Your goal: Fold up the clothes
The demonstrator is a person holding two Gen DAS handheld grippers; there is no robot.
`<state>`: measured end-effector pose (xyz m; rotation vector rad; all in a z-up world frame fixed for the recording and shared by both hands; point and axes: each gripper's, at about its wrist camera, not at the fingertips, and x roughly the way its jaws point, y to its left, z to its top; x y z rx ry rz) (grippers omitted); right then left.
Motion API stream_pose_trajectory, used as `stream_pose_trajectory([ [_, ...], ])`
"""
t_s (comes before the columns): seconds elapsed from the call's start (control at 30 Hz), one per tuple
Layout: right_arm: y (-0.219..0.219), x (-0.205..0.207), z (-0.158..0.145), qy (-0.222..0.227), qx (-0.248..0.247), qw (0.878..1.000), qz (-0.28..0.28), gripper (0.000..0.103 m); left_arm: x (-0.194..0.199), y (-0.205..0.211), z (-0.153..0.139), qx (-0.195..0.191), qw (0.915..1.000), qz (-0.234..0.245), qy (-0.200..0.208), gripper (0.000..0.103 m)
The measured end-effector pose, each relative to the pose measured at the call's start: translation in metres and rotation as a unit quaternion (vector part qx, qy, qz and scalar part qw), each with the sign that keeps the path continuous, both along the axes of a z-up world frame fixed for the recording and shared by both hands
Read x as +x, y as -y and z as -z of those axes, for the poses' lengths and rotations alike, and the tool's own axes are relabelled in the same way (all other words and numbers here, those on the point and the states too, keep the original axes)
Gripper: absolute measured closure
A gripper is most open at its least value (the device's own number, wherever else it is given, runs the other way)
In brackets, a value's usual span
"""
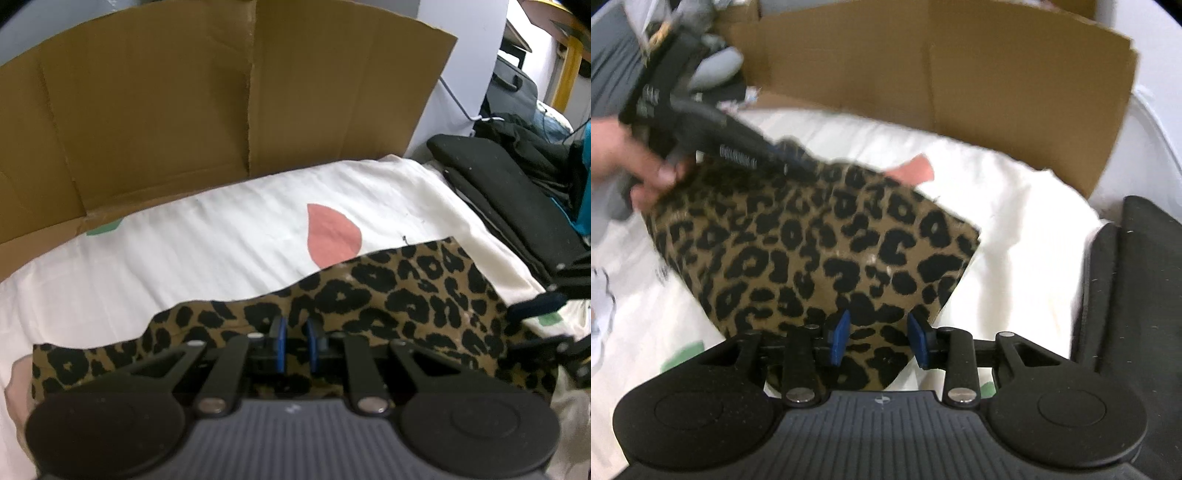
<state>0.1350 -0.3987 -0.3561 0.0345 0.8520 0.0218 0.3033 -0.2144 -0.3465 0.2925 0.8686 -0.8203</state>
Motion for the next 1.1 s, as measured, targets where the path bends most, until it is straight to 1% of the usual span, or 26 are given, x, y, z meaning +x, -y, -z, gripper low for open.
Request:
stream_pose_trajectory([
  [0.07, -0.004, -0.005, -0.009, 0.016, 0.010, 1.000, -0.003, 0.062, 0.000, -0.001, 0.000, -0.002, 1.0000, 0.000, -0.002, 0.088],
  [0.17, -0.019, -0.010, -0.015, 0.026, 0.025, 0.999, -0.015, 0.062, 0.001, -0.001, 0.001, -0.004, 1.0000, -0.002, -0.004, 0.088],
  [0.3, -0.042, -0.009, -0.009, 0.021, 0.031, 0.999, -0.038, 0.063, 0.000, -0.001, 0.000, -0.004, 1.0000, -0.003, -0.006, 0.088],
  [0.37, -0.048, -0.009, -0.001, 0.009, 0.020, 0.999, -0.048, 0.074, 0.000, -0.002, 0.000, -0.004, 1.0000, 0.000, -0.004, 0.088],
  [0.43, -0.053, -0.010, 0.005, -0.001, 0.012, 0.998, -0.055, 0.076, 0.000, -0.003, 0.000, -0.004, 1.0000, 0.005, -0.001, 0.088],
  [0.5, -0.050, -0.012, 0.008, -0.008, 0.010, 0.999, -0.051, 0.079, -0.002, -0.002, 0.001, -0.003, 0.9999, 0.010, 0.006, 0.088],
  [0.53, -0.048, -0.015, 0.009, -0.011, 0.006, 0.999, -0.049, 0.083, -0.002, -0.002, 0.001, -0.002, 0.9999, 0.013, 0.009, 0.088],
  [0.63, -0.040, -0.022, 0.010, -0.014, 0.001, 0.999, -0.043, 0.086, -0.003, -0.003, 0.002, -0.002, 0.9998, 0.017, 0.013, 0.088],
  [0.8, -0.038, -0.027, 0.005, -0.014, -0.002, 0.999, -0.038, 0.086, -0.004, -0.004, 0.002, -0.004, 0.9998, 0.017, 0.012, 0.088],
  [0.93, -0.037, -0.022, 0.005, -0.020, 0.008, 0.999, -0.024, 0.086, -0.004, 0.001, -0.003, 0.006, 0.9997, 0.019, 0.015, 0.088],
  [1.0, -0.035, -0.020, 0.004, -0.021, 0.021, 0.999, -0.017, 0.086, -0.005, 0.002, -0.007, 0.009, 0.9996, 0.022, 0.017, 0.089],
  [1.03, -0.033, -0.018, 0.001, -0.019, 0.031, 0.999, -0.013, 0.085, -0.005, 0.002, -0.009, 0.007, 0.9996, 0.022, 0.017, 0.089],
  [1.1, -0.030, -0.013, -0.005, -0.005, 0.047, 0.999, -0.011, 0.077, -0.007, 0.003, -0.010, 0.007, 0.9995, 0.024, 0.019, 0.088],
])
